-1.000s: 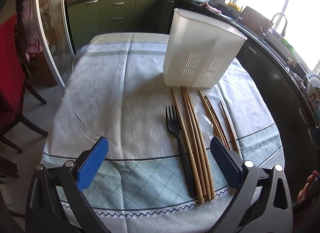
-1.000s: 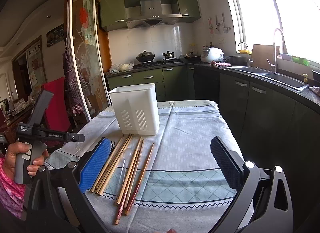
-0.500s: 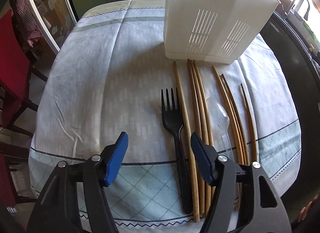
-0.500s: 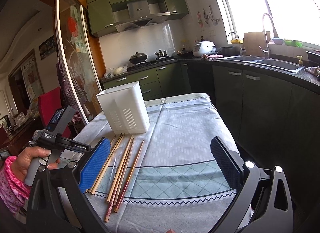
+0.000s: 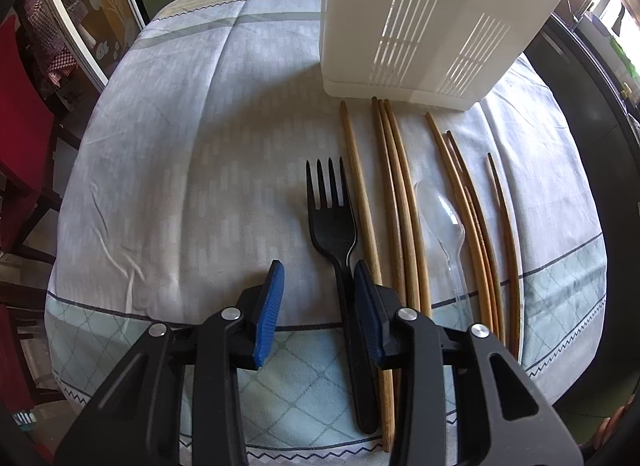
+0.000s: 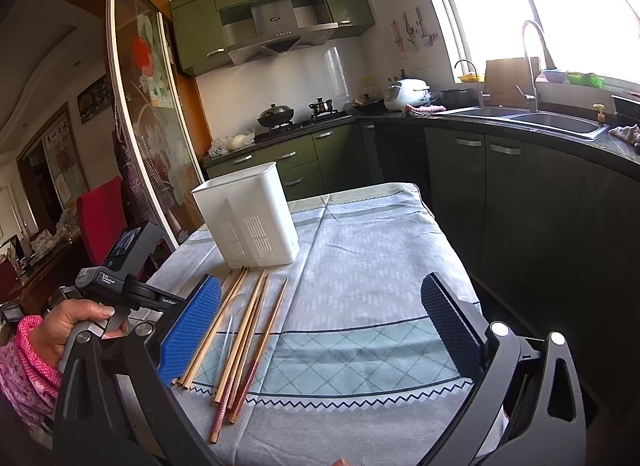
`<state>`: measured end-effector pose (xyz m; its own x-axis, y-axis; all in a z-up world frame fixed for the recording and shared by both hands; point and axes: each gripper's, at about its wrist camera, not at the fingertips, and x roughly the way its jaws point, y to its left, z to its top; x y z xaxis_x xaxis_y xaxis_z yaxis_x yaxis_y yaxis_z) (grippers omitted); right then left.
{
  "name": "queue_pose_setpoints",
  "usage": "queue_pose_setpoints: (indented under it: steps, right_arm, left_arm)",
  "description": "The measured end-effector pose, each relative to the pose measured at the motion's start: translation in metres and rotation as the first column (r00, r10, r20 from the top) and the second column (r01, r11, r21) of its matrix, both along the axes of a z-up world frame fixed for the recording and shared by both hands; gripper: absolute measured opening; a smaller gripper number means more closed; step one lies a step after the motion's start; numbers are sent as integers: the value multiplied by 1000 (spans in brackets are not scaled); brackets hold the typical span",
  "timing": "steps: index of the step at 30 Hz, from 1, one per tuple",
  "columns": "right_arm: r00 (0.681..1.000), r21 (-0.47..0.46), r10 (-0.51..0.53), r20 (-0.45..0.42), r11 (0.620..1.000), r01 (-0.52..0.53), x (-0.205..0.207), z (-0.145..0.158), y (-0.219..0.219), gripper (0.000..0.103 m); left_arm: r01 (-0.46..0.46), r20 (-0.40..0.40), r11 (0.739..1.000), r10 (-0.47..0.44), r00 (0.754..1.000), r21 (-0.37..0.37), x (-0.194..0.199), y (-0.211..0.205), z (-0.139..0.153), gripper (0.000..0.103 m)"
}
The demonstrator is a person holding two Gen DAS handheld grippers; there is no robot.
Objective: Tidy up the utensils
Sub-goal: 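Lower the left tool onto the black fork and close on its handle, then lift the black fork with the left tool while the right tool grasps the clear spoon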
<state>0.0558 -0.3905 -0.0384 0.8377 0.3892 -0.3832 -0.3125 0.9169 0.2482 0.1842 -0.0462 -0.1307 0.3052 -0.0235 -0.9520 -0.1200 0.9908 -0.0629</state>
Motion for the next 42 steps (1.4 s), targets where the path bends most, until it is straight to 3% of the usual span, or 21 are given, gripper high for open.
queue_pose_setpoints:
  steps: [4,9,11,15,18,22,28,35,39,41,42]
  right_arm:
    - [1000,2,1,-2,1000,-1,1,0,1,99]
    - [1000,-1,4,-8,1000,-4,2,-1,4,99]
    - [1000,0,5,-7,1000,-5,2,0,4,99]
    - [999,10,22,-30,1000,-21,5,0,6,99]
    - [991,57,103,-83,993,-99,18,2,10,99]
    - [950,95,245,-193,968,-231,44,5,36,99]
    - [932,-36,248,-265,963,-267,71,8,85,99]
    - [828,-131,298,-475,907,-401,108,-11,145,99]
    - [754,-111,316,-576,883,-455,129,-24,171,99]
    - [725,-95,308,-616,885,-456,140,-33,181,92]
    - [708,-91,298,-640,886,-455,145,-37,185,81]
  left_arm:
    - [7,-1,1000,-7,1000,-2,-1,-4,1,23]
    - [27,-4,1000,-27,1000,13,-2,-14,0,21]
    - [29,-3,999,-29,1000,19,-1,-18,-1,12]
    - [32,-8,999,-31,999,17,2,-14,-1,9]
    - [34,-1,999,-34,999,26,0,-6,1,9]
    - [31,55,999,-33,998,37,-8,3,12,9]
    - [10,159,1000,-13,987,18,-24,25,40,9]
    - [-49,362,999,41,931,13,-57,59,99,9]
    - [-70,442,997,50,895,30,-76,71,122,9]
    - [-65,463,997,41,885,35,-83,72,128,9]
    - [-61,470,997,37,882,36,-85,73,131,9]
